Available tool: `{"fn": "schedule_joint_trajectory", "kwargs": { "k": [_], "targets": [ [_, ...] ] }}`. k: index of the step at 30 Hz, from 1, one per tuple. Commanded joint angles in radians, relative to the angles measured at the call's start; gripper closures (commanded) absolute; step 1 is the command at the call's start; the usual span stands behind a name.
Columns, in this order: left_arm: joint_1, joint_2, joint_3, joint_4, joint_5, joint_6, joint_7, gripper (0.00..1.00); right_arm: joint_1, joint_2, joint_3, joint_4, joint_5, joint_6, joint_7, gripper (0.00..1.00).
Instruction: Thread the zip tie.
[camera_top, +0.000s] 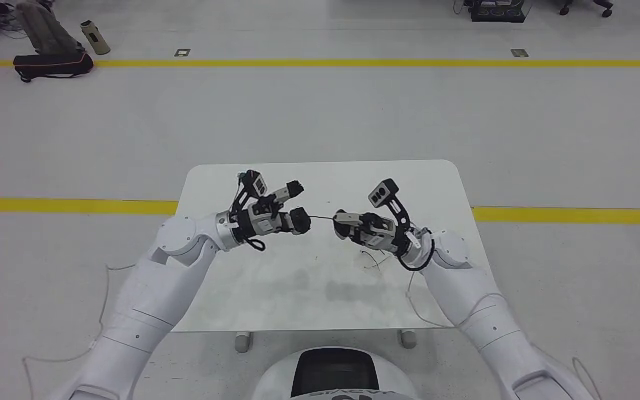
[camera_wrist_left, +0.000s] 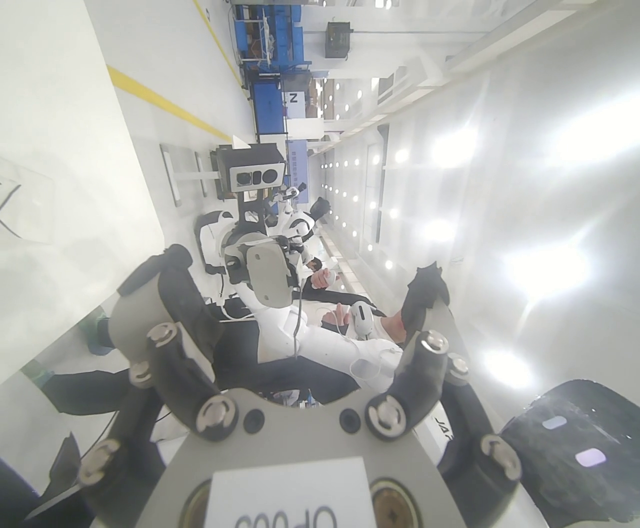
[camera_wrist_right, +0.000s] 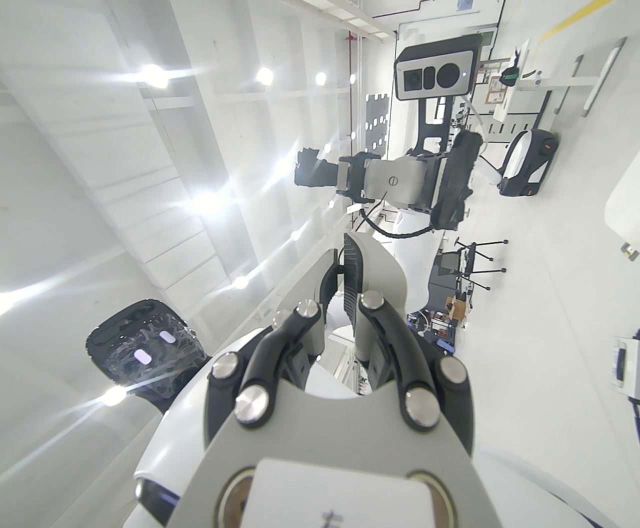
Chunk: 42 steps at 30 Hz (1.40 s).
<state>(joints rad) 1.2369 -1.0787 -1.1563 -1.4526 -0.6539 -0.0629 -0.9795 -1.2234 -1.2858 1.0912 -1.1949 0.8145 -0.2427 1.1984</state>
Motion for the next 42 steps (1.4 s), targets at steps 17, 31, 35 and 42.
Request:
{"fn": "schedule_joint_trajectory", "kwargs": {
  "k": [17, 31, 35, 42],
  "targets": [
    [-0.004, 0.009, 0.0, -0.005, 0.044, -0.007, -0.029, 0.0, 0.008, 0.006, 0.011, 0.01, -0.012, 0.028, 0.03, 1.0],
    [-0.004, 0.009, 0.0, -0.005, 0.044, -0.007, -0.029, 0.0, -0.013, 0.013, 0.019, -0.027, -0.043, 0.031, 0.004, 1.0],
    [-0.004, 0.009, 0.0, -0.005, 0.044, -0.007, -0.029, 0.0, -0.013, 0.013, 0.019, -0.027, -0.043, 0.031, 0.004, 1.0],
    [-0.004, 0.009, 0.016, -0.019, 0.046, 0.021, -0.038, 0.0, -0.026, 0.015, 0.019, -0.05, -0.062, 0.039, -0.027, 1.0]
  ]
}}
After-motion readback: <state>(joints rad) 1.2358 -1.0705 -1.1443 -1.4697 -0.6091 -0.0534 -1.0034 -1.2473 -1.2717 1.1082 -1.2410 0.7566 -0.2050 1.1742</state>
